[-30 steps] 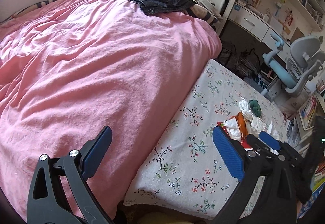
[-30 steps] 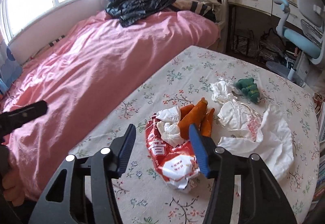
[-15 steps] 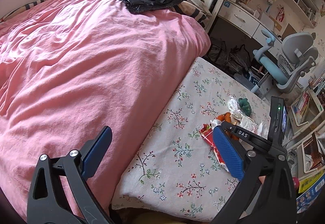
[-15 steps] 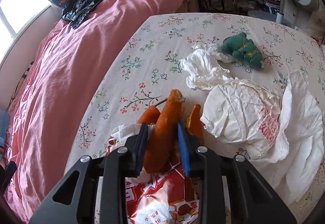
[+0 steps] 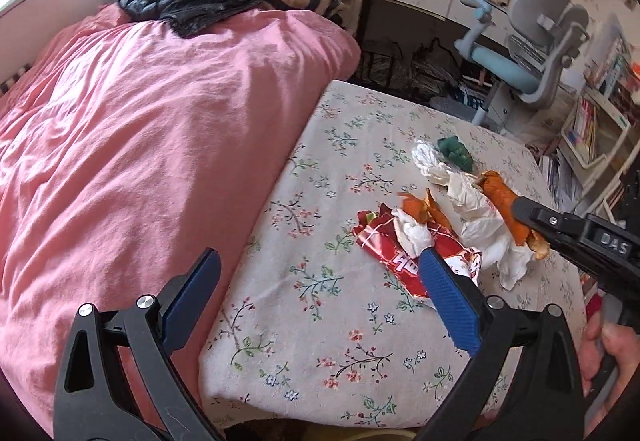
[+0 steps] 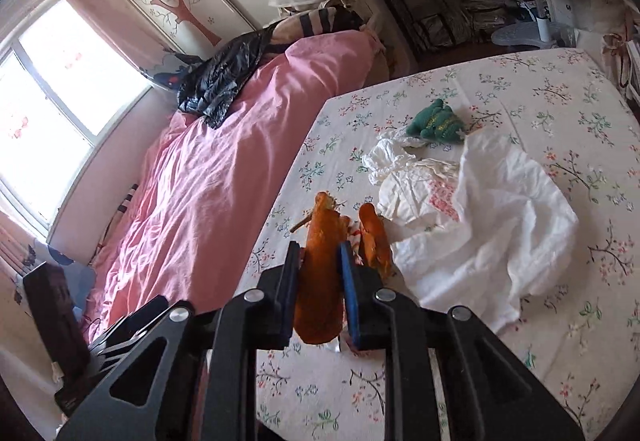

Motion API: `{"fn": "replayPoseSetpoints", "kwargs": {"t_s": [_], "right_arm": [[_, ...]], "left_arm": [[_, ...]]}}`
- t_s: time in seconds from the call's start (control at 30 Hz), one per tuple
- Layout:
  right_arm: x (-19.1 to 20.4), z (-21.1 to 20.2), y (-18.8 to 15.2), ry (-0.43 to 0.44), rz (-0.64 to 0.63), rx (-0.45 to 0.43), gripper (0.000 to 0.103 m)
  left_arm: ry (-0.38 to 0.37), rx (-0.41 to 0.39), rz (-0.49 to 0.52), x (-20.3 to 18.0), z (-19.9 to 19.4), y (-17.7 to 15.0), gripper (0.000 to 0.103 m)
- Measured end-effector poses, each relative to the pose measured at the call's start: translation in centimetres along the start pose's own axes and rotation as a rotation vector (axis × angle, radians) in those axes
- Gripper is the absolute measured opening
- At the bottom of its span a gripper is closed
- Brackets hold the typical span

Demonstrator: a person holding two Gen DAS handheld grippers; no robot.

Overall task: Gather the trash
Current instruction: 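Grasp the orange snack wrapper with the right gripper while the left gripper grasps white tissue, then carry the orange wrapper and tissue over the yellow wastebasket with both grippers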

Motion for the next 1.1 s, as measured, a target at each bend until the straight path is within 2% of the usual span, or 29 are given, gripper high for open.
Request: {"fn": "replayPoseSetpoints", "kwargs": {"t_s": [0.13,0.27,0.4,0.5,0.67,0.7,0.8,0.93,1.1], "right_arm": [[-2.6,-2.4,-1.7,0.039,0.096,-0.045,0.021],[-4.1,-4.0,-0.8,0.090,0.155,-0.104,0.021],[-4.4,-4.3,-0.4,0.136,0.183,-0.119,0.021],[-4.0,-4.1,-0.2,0.137,0.158,-0.113,0.021],[-4.6,-4.8,0.0,0.135,0.136,-0.123,0.021],[-4.7,-4.8,0.1,0.138,0.139,-0.125,0.021],[-4.8,-4.7,0.3,0.147,0.139,-0.126,0.021],[-4.5,-4.8,0.4,0.160,0.129,-0.126,0.021],[-4.2,-4.8,0.3,0.166,0.115,-0.124,0.021]], "left_arm": [[0.006,0.024,0.059,-1.8,1.9,0.3,0.095],[-0.010,0.018,0.051,-2.3,2.8,1.1,0.090],[-0.064,0.041,0.064,-3.8,4.9,1.9,0.076],[-0.119,0.069,0.113,-6.0,6.5,1.9,0.066],[-0.139,0.128,0.226,-9.3,9.1,0.6,0.054],[-0.134,0.140,0.235,-9.5,9.6,0.3,0.049],[-0.128,0.176,0.202,-9.2,11.0,0.1,0.038],[-0.165,0.208,0.123,-8.0,11.9,0.3,0.024],[-0.202,0.165,0.089,-7.3,10.5,1.5,0.016]]}}
Point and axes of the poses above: each gripper's, at about its wrist camera, not at the fingertips, and z roughly the way its jaws point, x to its left, y to its top, the point moved 5 cm from there along z, roughly the way its jaws point, and after that the axes turned 4 degrees about -z, right-handed, at the moved point
